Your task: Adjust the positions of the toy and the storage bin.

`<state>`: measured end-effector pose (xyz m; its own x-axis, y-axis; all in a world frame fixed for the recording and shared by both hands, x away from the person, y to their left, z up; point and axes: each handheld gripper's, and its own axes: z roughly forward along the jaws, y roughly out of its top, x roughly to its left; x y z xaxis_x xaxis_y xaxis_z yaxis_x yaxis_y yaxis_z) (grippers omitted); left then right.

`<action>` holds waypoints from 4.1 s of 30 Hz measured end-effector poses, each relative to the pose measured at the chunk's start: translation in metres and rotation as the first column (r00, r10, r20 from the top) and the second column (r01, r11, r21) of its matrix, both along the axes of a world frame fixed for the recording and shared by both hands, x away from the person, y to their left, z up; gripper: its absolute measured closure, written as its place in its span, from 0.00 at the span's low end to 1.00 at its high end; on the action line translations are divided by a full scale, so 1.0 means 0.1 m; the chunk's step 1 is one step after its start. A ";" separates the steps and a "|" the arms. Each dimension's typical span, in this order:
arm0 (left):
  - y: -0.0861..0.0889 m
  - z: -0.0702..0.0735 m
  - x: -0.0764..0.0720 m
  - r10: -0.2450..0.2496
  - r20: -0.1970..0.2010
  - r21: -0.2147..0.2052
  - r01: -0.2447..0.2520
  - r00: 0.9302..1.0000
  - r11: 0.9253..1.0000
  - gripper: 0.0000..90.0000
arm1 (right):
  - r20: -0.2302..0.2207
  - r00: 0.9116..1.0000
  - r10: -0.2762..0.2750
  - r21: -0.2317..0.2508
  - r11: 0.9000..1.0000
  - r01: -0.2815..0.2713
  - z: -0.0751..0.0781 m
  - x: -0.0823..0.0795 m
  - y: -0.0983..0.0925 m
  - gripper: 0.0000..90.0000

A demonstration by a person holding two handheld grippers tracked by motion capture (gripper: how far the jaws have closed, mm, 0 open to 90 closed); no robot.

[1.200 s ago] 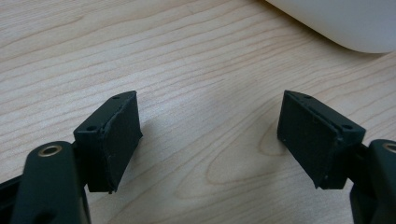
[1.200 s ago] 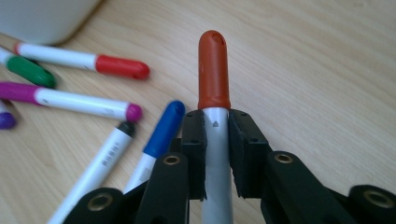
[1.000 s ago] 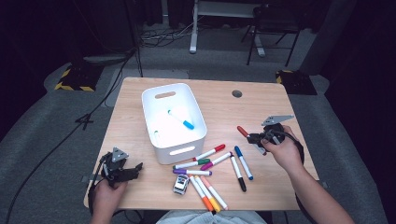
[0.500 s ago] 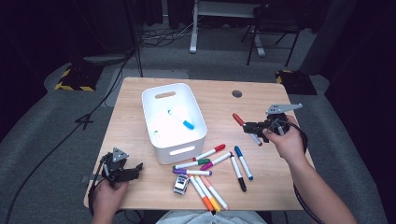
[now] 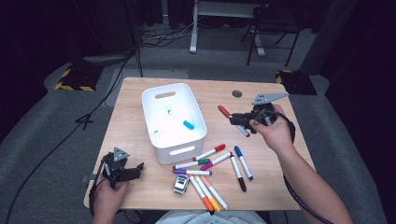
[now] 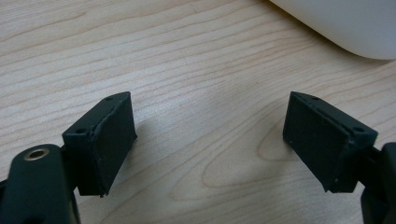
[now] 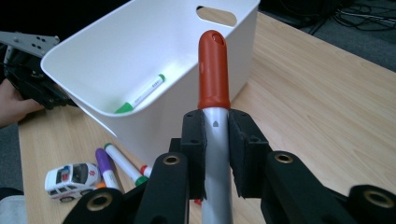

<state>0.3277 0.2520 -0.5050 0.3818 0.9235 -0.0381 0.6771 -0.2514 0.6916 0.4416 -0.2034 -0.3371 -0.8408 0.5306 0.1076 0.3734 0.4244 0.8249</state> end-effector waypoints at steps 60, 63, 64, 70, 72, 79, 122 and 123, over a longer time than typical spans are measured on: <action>-0.01 0.00 0.05 -0.018 -0.004 0.007 0.018 1.000 1.000 0.15 | -0.085 0.980 0.179 -0.170 0.967 -0.192 -0.20 0.23 1.51 0.86; -0.01 0.00 0.05 -0.018 -0.004 0.006 0.018 1.000 1.000 0.15 | -0.095 0.978 0.184 -0.199 0.959 -0.199 -0.25 0.22 1.55 0.86; -0.01 0.00 0.05 -0.018 -0.004 0.007 0.018 1.000 1.000 0.15 | -0.097 0.978 0.186 -0.205 0.958 -0.203 -0.27 0.22 1.56 0.86; -0.01 0.00 0.05 -0.018 -0.004 0.006 0.018 1.000 1.000 0.15 | -0.114 0.976 0.183 -0.232 0.951 -0.205 -0.34 0.21 1.61 0.86; -0.01 0.00 0.05 -0.018 -0.005 0.006 0.018 1.000 1.000 0.15 | -0.112 0.976 0.187 -0.237 0.949 -0.209 -0.35 0.21 1.62 0.86; -0.01 0.00 0.05 -0.019 -0.005 0.006 0.019 1.000 1.000 0.15 | -0.130 0.974 0.185 -0.251 0.944 -0.213 -0.39 0.20 1.66 0.86; 0.00 0.00 0.05 -0.018 -0.004 0.006 0.018 1.000 1.000 0.16 | -0.048 0.988 0.146 -0.099 0.984 -0.151 0.06 0.06 1.28 0.60; -0.01 0.00 0.05 -0.019 -0.006 0.004 0.019 1.000 1.000 0.16 | -0.040 0.989 0.143 -0.090 0.985 -0.146 0.09 0.04 1.23 0.60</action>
